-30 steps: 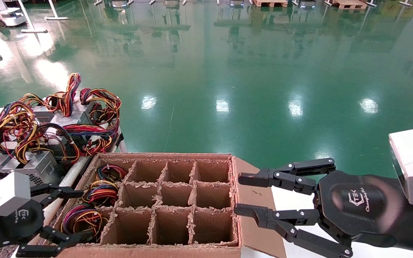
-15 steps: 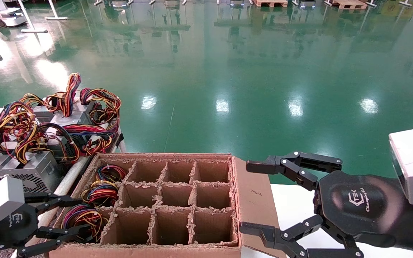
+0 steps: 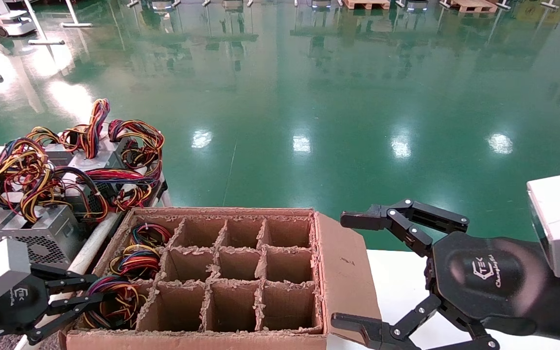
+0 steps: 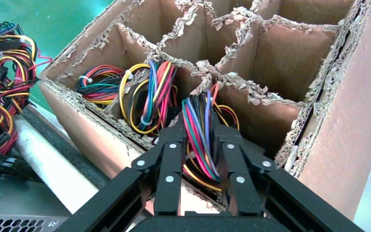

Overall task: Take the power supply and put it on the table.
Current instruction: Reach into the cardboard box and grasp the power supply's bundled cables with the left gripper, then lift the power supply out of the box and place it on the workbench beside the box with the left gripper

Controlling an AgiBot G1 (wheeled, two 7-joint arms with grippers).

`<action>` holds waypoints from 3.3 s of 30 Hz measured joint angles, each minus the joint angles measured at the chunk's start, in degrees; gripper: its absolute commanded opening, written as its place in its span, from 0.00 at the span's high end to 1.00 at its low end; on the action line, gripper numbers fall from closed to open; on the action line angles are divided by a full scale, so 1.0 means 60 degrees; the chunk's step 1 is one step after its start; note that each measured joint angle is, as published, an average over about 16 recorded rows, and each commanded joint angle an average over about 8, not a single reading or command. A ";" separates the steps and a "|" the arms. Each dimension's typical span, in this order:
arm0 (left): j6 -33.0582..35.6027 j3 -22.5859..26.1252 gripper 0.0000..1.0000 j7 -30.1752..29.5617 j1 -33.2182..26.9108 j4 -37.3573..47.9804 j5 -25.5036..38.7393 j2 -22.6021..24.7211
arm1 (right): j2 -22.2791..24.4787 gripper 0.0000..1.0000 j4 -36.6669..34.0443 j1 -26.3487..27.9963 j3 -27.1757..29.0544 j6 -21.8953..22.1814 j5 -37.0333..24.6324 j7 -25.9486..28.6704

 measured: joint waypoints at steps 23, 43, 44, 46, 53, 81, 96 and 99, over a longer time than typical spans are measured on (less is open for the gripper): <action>-0.0370 -0.0990 1.00 -0.0207 0.1343 0.0138 -0.2429 0.0066 | 0.0001 0.00 0.0000 0.0000 -0.0002 0.0001 0.0001 -0.0001; -0.0988 -0.1947 1.00 -0.1524 0.0079 -0.1893 -0.3352 -0.1022 | 0.0001 0.00 0.0000 0.0001 -0.0003 0.0001 0.0002 -0.0002; -0.0975 -0.1976 1.00 -0.1579 -0.0054 -0.1945 -0.3362 -0.1065 | 0.0001 0.00 0.0000 0.0001 -0.0003 0.0001 0.0002 -0.0002; -0.0935 -0.2029 1.00 -0.1676 -0.0314 -0.2020 -0.3386 -0.1140 | 0.0001 0.00 0.0000 0.0001 -0.0004 0.0001 0.0002 -0.0002; -0.0776 -0.2162 1.00 -0.1941 -0.1084 -0.2051 -0.3393 -0.1407 | 0.0002 0.00 0.0000 0.0001 -0.0004 0.0002 0.0003 -0.0002; 0.0232 -0.3499 1.00 -0.0755 0.0750 0.0622 -0.4760 -0.2818 | 0.0002 0.00 0.0000 0.0002 -0.0006 0.0002 0.0004 -0.0003; 0.0150 -0.4385 1.00 0.0539 0.2488 0.1523 -0.5161 -0.2709 | 0.0003 0.00 0.0000 0.0002 -0.0008 0.0003 0.0005 -0.0004; -0.0075 -0.4469 1.00 0.0726 0.2718 0.1510 -0.5079 -0.2639 | 0.0003 0.00 0.0000 0.0002 -0.0008 0.0003 0.0005 -0.0004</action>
